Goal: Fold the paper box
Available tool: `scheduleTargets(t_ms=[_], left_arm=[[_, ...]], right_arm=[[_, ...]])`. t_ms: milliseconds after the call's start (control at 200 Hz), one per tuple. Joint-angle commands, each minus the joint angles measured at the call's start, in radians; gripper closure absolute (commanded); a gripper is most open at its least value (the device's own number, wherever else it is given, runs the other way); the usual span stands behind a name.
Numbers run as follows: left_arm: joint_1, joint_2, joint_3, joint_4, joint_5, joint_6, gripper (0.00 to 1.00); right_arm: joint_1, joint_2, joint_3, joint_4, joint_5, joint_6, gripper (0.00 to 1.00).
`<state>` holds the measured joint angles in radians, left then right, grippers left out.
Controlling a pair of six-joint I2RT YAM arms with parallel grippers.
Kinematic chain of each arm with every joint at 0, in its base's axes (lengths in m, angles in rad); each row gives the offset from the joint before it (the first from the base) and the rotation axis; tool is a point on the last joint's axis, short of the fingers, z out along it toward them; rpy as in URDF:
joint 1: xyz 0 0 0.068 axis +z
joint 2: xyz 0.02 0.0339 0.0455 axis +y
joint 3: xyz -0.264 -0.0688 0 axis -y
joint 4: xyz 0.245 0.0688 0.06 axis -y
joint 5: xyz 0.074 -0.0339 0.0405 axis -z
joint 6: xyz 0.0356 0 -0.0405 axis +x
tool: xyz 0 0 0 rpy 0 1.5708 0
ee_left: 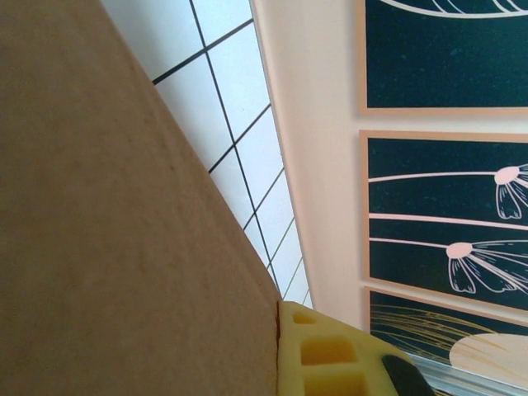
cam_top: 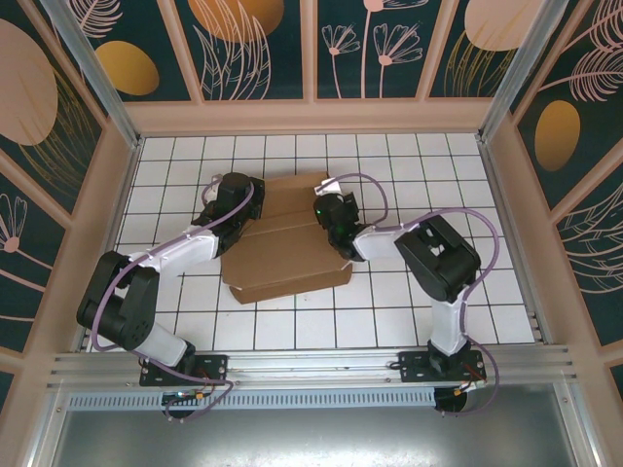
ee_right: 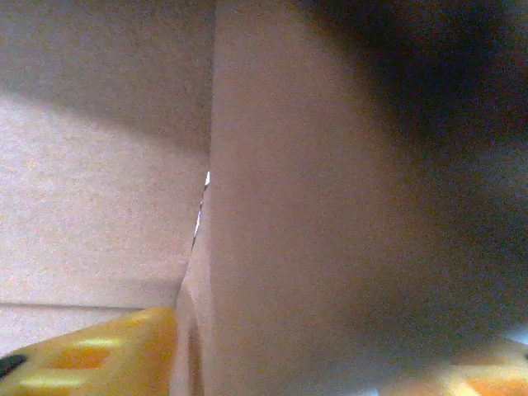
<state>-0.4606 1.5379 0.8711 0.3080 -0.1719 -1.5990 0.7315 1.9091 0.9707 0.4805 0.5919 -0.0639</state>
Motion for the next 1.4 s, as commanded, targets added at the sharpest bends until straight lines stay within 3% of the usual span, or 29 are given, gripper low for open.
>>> scheduleTargets(t_ms=[0, 90, 200, 320, 485, 575, 661, 806, 976, 1101, 1391], left_arm=[[-0.014, 0.018, -0.056, -0.072, 0.042, -0.003, 1.0], [-0.014, 0.018, -0.081, -0.017, 0.059, 0.006, 0.99], [-0.014, 0.026, -0.092, 0.039, 0.089, 0.025, 0.94], [-0.015, 0.037, -0.119, 0.134, 0.135, 0.034, 0.92], [-0.015, 0.025, -0.144, 0.164, 0.148, 0.052, 0.83], [-0.015, 0.018, -0.168, 0.213, 0.163, 0.059, 0.76], [-0.015, 0.02, -0.181, 0.265, 0.187, 0.068, 0.68], [-0.015, 0.021, -0.191, 0.296, 0.206, 0.075, 0.58], [-0.015, 0.023, -0.191, 0.314, 0.221, 0.074, 0.57], [-0.014, 0.029, -0.191, 0.319, 0.217, 0.071, 0.57], [-0.013, 0.069, -0.182, 0.363, 0.238, 0.043, 0.6]], right_arm=[[-0.022, -0.163, -0.115, 0.114, -0.138, -0.002, 0.29], [-0.029, -0.305, -0.213, 0.181, -0.33, -0.026, 0.23], [-0.078, -0.441, -0.262, 0.133, -0.523, 0.03, 0.23], [-0.151, -0.561, -0.302, 0.123, -0.631, 0.171, 0.27], [-0.158, -0.605, -0.261, 0.065, -0.615, 0.423, 0.34], [-0.153, -0.586, -0.234, 0.05, -0.653, 0.673, 0.44], [-0.122, -0.54, -0.215, 0.076, -0.692, 0.851, 0.41], [-0.041, -0.465, -0.194, 0.185, -0.65, 1.024, 0.37], [-0.03, -0.352, -0.179, 0.297, -0.681, 1.211, 0.35], [-0.028, -0.284, -0.203, 0.402, -0.669, 1.349, 0.39], [-0.014, -0.225, -0.211, 0.467, -0.631, 1.406, 0.44]])
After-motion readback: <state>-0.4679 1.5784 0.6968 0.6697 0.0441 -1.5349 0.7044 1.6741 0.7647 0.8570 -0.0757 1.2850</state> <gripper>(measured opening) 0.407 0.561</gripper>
